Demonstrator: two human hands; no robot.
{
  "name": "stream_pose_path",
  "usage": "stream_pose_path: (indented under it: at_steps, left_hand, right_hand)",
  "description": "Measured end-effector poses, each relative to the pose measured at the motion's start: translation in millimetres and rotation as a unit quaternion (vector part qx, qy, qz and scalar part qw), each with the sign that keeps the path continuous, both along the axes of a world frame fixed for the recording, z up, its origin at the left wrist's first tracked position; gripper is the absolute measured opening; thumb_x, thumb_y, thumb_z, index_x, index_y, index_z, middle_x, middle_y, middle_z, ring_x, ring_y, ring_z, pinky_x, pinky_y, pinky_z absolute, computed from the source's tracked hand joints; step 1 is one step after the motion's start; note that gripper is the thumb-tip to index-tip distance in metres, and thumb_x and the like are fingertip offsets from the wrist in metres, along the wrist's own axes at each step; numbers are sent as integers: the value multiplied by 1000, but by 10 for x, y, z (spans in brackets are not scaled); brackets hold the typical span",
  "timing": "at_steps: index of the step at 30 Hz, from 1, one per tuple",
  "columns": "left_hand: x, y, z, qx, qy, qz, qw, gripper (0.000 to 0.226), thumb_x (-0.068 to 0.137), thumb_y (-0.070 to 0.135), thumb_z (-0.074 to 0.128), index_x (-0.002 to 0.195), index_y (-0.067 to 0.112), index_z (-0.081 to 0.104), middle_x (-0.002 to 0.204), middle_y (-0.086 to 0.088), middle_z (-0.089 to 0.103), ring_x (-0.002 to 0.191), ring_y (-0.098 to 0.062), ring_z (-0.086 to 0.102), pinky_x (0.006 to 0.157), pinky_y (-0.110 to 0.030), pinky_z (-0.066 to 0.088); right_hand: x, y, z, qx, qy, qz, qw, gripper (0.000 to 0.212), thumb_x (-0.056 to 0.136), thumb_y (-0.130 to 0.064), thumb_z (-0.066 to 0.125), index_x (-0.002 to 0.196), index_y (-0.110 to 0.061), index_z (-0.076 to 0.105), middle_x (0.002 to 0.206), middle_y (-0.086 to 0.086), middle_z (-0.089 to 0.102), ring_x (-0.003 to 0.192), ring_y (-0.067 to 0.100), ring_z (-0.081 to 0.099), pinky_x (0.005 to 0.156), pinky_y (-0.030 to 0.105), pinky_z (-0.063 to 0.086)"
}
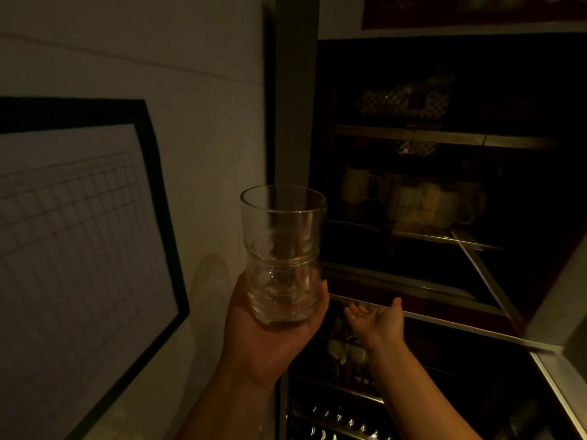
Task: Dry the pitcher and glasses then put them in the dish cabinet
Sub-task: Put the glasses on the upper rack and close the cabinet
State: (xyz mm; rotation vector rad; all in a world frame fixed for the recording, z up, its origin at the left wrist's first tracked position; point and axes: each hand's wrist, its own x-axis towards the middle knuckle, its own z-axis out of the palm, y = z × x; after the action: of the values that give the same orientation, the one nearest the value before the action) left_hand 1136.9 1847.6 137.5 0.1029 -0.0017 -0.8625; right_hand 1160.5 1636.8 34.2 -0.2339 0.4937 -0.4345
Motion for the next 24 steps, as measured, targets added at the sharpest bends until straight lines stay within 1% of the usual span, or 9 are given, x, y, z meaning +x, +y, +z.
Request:
stream_pose_path:
  at_steps: [3,5,7,11,13,15,21,23,24]
  left_hand:
    - [-27,63,-16,0,5,6,1000,45,78,37,59,109,5,66,110,-16,67,100,-31,62,81,-52,53]
    - [-35,90,-20,0,7,10,1000,45,80,37,58,111,6,65,109,-15,67,100,-31,62,81,-51,53]
    - [-46,119,-14,6,1,20,1000,44,79,37,58,108,5,66,108,-16,67,100,-31,61,80,-52,52]
    - [-75,174,-21,1,-4,23,1000,44,78,38,58,95,-1,71,105,-18,68,93,-34,65,78,-53,53]
    - [-89,193,-23,-1,-6,25,1000,47,81,39,57,90,-3,73,102,-18,69,87,-36,68,79,-53,52]
    - [-99,207,-24,-1,-5,29,1000,50,84,42,54,88,-4,74,102,-19,69,86,-37,69,77,-54,53]
    - [-121,255,-18,-7,-4,38,999,48,85,41,54,100,-1,71,109,-18,68,90,-36,68,80,-54,52]
    - [-140,265,-6,0,-9,46,999,46,82,39,56,106,1,68,112,-17,67,94,-35,67,80,-54,52]
    - [-150,267,2,3,-11,50,999,45,80,37,57,107,2,68,111,-16,67,93,-35,67,80,-54,53]
  right_hand:
    - [41,-36,-78,27,-12,-18,999,79,94,-56,26,147,-5,-3,155,20,3,142,33,8,115,44,10]
    - [41,-38,-90,58,-28,-33,997,78,95,-54,29,147,-5,-1,154,20,4,142,34,8,115,44,10]
    - [26,-36,-111,77,-32,-45,996,75,96,-50,32,147,-4,3,154,21,8,141,34,11,115,43,12]
    - [-15,-45,-184,62,-19,-34,997,69,97,-45,35,147,-5,9,153,21,16,139,34,19,115,43,17]
    - [-22,-52,-172,52,-10,-28,998,70,96,-44,36,147,-4,8,153,20,16,139,34,20,115,42,18]
    - [-21,-52,-145,46,-5,-29,999,72,96,-44,39,147,-3,7,153,20,15,139,34,19,115,42,18]
    - [-14,-88,-178,33,14,-19,999,73,95,-43,42,146,-2,10,152,21,18,139,33,22,114,41,20]
    - [-11,-102,-178,16,28,-15,999,71,95,-42,44,145,-2,15,149,22,24,137,33,27,113,39,24]
    - [-13,-81,-174,4,35,-13,999,68,95,-41,45,145,-3,20,145,21,32,135,32,31,111,38,27]
